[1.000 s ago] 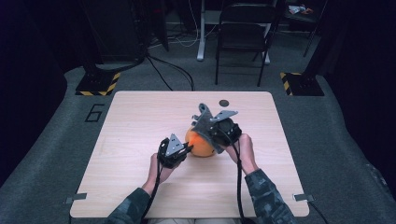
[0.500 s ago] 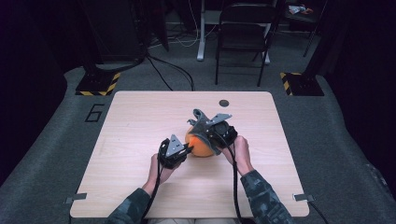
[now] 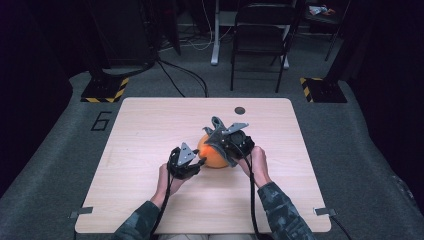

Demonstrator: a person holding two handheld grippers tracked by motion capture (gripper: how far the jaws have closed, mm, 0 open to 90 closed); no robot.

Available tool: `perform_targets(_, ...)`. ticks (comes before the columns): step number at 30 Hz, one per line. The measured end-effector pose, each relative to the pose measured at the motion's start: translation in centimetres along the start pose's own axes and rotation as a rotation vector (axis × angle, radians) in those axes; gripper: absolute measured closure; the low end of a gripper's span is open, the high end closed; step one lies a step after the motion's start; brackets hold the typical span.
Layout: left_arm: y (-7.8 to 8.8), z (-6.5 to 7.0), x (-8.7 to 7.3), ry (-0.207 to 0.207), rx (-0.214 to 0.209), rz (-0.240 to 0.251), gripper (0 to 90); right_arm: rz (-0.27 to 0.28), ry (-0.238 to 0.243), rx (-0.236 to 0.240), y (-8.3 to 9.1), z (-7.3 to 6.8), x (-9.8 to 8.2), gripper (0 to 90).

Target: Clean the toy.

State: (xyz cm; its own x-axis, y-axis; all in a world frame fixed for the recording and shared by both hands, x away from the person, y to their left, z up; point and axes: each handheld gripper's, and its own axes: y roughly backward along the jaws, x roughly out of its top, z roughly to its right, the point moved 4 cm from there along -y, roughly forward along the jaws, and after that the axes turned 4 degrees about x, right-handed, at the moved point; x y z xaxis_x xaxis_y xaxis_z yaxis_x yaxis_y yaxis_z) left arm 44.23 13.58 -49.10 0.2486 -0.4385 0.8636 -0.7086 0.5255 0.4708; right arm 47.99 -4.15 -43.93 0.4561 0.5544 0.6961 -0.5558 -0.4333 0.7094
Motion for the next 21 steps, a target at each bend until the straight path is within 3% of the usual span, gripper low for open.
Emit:
perform_targets(4, 0.3, -0.2, 1.1, 0.007, -0.009, 0.022, 40.7, -0.001, -0.006, 0.007, 0.0, 0.0, 0.0, 73.5)
perform_targets(8, -0.6, 0.3, 2.1, -0.03, -0.029, -0.01, 35.8, 0.004, -0.023, 0.017, 0.0, 0.1, -0.1, 73.6)
perform_targets(13, -2.1, 0.9, 2.2, -0.074, -0.007, -0.057, 33.4, 0.023, -0.059, 0.042, 0.1, 0.4, -0.2, 73.8)
perform_targets(15, -2.3, 0.9, 2.1, -0.085, 0.005, -0.055, 38.0, 0.028, -0.06, 0.045, 0.2, 0.4, -0.2, 73.7)
perform_targets(17, -2.4, 0.7, 2.0, -0.086, 0.012, -0.051, 48.2, 0.038, -0.062, 0.046, 0.4, 0.5, -0.2, 73.7)
perform_targets(21, -2.2, 0.2, 1.6, -0.055, 0.017, -0.053, 63.7, 0.072, -0.076, 0.033, 1.6, 0.6, 0.0, 73.7)
